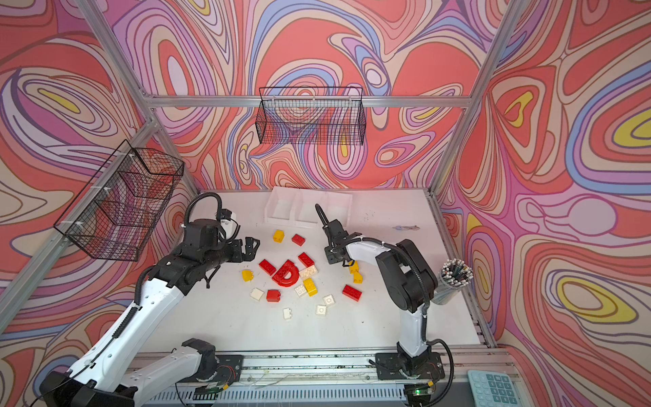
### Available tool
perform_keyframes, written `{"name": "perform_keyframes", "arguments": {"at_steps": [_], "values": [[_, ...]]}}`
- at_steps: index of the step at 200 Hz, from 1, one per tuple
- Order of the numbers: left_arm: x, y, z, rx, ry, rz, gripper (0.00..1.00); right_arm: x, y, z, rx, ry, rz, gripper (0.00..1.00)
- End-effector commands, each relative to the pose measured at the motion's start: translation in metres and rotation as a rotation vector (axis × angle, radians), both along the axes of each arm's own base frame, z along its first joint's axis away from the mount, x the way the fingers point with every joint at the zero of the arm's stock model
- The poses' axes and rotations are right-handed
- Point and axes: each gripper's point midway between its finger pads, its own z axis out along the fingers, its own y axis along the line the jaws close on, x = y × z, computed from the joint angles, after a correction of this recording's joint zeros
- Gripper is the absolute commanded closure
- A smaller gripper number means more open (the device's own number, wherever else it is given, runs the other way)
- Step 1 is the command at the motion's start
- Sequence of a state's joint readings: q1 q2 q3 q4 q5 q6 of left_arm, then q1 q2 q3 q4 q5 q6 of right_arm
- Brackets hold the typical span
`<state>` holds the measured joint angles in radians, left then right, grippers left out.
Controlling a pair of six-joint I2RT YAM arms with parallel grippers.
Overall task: Sort the legos into containers by color
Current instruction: Pick up the lego from the center of the table, then place the lego in the container.
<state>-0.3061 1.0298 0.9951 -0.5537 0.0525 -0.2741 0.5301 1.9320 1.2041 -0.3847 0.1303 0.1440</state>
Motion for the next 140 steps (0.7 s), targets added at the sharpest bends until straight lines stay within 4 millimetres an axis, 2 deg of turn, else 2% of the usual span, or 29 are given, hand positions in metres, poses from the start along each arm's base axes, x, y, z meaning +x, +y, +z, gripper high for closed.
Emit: {"name": "perform_keyframes", "arguments": {"at_steps": [1, 27, 56, 71, 75, 106, 108, 140], "values": [[-0.003, -0.001, 0.003, -0.004, 0.012, -0.006, 0.00, -0.005, -0.001, 0.018, 0.016, -0.012, -0.003, 0.62], [-0.004, -0.002, 0.003, -0.007, 0.011, -0.011, 0.00, -0.005, 0.001, 0.036, 0.035, -0.033, 0.000, 0.65], [-0.004, -0.001, 0.005, -0.007, 0.007, -0.011, 0.00, -0.002, 0.002, 0.069, 0.060, -0.079, 0.002, 0.65], [-0.004, -0.001, 0.005, -0.009, 0.006, -0.010, 0.00, 0.001, 0.004, 0.079, 0.068, -0.089, 0.005, 0.65], [-0.005, -0.001, 0.005, -0.010, 0.007, -0.010, 0.00, 0.002, 0.006, 0.093, 0.085, -0.116, 0.007, 0.65], [-0.005, -0.002, 0.004, -0.010, 0.011, -0.012, 0.00, 0.020, 0.016, 0.128, 0.113, -0.170, 0.022, 0.65], [-0.005, -0.002, 0.004, -0.010, 0.011, -0.012, 0.00, 0.022, 0.017, 0.120, 0.102, -0.155, 0.022, 0.65], [-0.005, -0.001, 0.003, -0.007, 0.011, -0.011, 0.00, 0.054, 0.030, 0.128, 0.078, -0.183, 0.029, 0.65]]}}
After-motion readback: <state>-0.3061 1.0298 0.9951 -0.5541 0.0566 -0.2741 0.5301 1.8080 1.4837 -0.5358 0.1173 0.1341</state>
